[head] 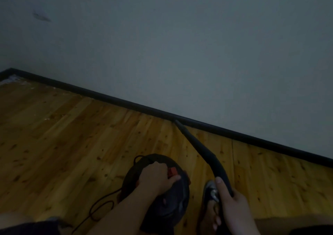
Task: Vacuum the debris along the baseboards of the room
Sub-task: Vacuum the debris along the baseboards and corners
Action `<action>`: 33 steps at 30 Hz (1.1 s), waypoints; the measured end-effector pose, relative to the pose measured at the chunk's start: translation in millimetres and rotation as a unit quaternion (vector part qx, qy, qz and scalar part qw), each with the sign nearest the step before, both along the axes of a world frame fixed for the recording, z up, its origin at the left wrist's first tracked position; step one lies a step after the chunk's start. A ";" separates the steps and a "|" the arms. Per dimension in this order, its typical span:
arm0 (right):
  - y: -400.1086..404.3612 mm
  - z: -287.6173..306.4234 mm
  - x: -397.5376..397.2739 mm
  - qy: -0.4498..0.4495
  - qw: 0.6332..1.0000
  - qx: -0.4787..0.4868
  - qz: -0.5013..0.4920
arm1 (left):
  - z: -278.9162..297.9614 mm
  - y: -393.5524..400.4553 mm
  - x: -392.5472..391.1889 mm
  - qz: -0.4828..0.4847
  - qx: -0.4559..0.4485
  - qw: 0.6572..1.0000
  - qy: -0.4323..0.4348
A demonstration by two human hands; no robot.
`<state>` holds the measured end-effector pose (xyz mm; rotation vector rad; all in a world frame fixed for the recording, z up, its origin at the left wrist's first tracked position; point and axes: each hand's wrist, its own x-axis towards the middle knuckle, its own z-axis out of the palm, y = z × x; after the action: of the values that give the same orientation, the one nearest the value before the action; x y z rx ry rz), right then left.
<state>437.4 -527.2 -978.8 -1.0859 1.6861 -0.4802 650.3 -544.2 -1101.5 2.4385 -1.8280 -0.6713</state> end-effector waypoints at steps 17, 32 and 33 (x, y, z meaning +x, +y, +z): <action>-16.4 -14.4 15.9 -0.055 0.996 0.060 0.033 | -1.5 -3.2 4.2 0.023 0.001 1.000 -0.020; -44.0 -15.4 105.2 -0.099 0.985 0.026 0.140 | -6.1 -3.9 68.8 0.102 -0.007 0.995 -0.021; -48.0 -16.6 113.0 -0.098 0.983 0.026 0.154 | -6.0 -3.7 74.1 0.109 -0.007 0.994 -0.023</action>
<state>550.4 -575.2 -995.4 -1.1948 1.3222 -0.3294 724.4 -547.9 -1107.5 2.6130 -1.5400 -0.5900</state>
